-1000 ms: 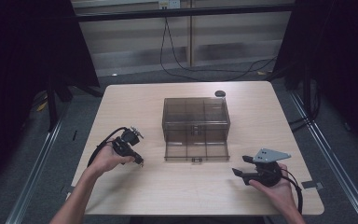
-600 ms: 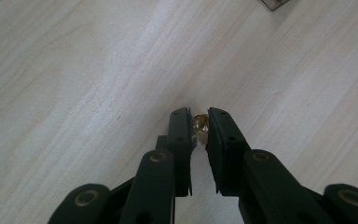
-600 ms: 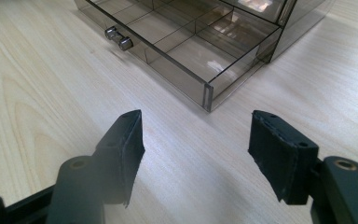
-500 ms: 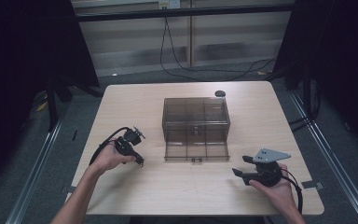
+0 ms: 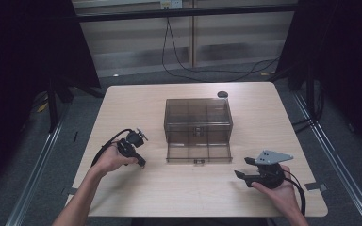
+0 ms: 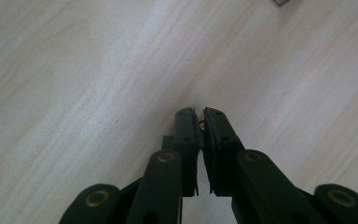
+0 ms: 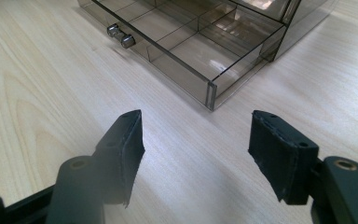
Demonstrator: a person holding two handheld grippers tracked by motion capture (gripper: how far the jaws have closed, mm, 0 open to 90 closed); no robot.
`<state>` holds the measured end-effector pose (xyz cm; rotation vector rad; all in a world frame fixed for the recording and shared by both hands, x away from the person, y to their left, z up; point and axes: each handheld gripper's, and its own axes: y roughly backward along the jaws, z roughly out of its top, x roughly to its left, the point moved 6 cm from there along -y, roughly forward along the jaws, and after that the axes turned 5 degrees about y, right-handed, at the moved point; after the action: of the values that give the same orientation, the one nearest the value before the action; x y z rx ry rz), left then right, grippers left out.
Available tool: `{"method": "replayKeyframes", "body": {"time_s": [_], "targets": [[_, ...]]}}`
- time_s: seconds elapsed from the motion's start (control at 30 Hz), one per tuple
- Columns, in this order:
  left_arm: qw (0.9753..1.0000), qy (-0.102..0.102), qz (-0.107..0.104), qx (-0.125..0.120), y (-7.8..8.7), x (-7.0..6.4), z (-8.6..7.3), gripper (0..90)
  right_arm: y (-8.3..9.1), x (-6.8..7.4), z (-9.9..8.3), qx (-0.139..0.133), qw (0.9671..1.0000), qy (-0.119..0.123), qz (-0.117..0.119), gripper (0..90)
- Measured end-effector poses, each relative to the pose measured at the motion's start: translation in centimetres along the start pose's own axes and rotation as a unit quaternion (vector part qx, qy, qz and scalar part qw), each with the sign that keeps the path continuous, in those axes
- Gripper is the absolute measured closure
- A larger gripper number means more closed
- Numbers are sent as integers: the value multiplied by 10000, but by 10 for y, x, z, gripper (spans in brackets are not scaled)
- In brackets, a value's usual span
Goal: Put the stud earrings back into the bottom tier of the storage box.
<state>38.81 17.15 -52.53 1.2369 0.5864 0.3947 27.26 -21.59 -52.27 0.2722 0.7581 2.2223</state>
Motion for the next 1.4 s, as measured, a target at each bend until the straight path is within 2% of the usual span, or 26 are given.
{"method": "replayKeyframes", "body": {"time_s": [0.13,0.23,0.37,0.4,0.67,0.73,0.77,0.93,1.03,1.07,1.17,1.2,1.4], "targets": [[10000,67,10,-2,0,0,-1,853,0,0,0,11,10000,16,-15,346],[10000,32,65,16,0,2,0,856,0,0,0,7,10000,9,-10,345],[9999,111,42,-17,1,3,0,858,0,0,0,-1,10000,12,-4,345],[10000,54,13,16,1,3,0,858,0,-1,0,5,10000,18,-21,345],[9999,140,-23,-93,5,4,0,859,0,-1,0,15,10000,9,-30,345],[9999,80,-29,-52,7,4,0,859,0,-1,0,18,10000,5,-28,345],[9999,122,-46,-99,8,3,0,859,0,-1,0,20,10000,-5,-29,345],[9998,26,-141,-139,13,2,0,859,0,-1,-1,44,10000,-10,-37,344],[9999,-26,-99,-121,14,1,0,860,-1,-1,-1,45,10000,0,-39,343],[9999,-39,-143,-74,15,0,0,860,-1,-1,-1,49,10000,3,-43,343],[9997,-65,-200,-153,18,-3,1,860,0,0,-1,46,10000,2,-34,343],[9997,-139,-170,-117,19,-3,1,860,-1,0,-1,44,10000,-1,-12,342],[9995,-242,-163,-122,21,-8,3,859,-1,0,-1,46,10000,-9,-10,343]]}}
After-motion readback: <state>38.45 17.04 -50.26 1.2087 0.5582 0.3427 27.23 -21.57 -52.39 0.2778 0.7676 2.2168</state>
